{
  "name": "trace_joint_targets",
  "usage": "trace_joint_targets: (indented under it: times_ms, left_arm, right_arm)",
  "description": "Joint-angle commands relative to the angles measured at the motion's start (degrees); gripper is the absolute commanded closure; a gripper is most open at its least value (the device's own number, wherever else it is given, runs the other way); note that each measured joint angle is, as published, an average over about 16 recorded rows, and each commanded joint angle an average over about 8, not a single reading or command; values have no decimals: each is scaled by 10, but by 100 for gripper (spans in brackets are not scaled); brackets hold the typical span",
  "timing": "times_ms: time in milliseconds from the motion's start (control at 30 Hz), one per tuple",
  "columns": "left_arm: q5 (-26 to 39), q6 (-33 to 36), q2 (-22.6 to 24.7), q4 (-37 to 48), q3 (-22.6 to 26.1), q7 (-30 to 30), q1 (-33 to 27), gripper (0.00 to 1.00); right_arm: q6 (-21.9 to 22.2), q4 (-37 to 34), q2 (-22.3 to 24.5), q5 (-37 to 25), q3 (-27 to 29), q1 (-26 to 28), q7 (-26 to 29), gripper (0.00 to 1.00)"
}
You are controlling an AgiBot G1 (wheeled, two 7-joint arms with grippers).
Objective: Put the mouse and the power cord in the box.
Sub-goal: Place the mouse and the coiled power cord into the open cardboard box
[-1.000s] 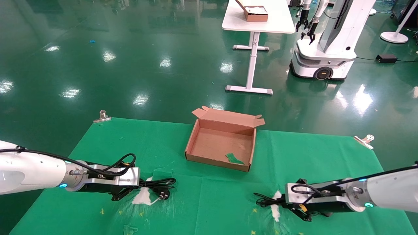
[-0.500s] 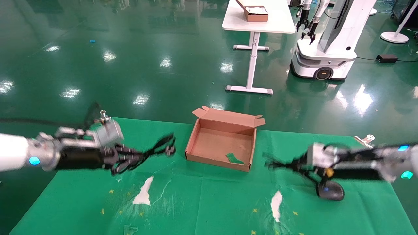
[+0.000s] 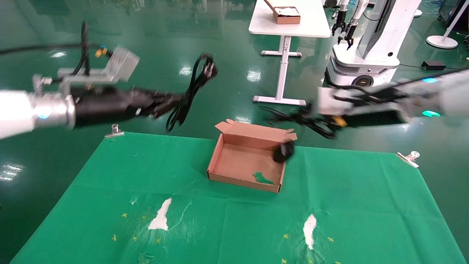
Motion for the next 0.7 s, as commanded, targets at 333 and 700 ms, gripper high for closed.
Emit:
trace_joint_targets:
  times_ms: [333, 700]
  left_arm:
    - [-10, -150, 57, -38, -4, -13, -10, 100]
    - [13, -261, 81, -59, 13, 8, -1, 100]
  right_arm:
    - [209, -49, -122, 29, 23, -52, -37, 100]
    - [208, -29, -129, 105, 50, -148, -12, 99]
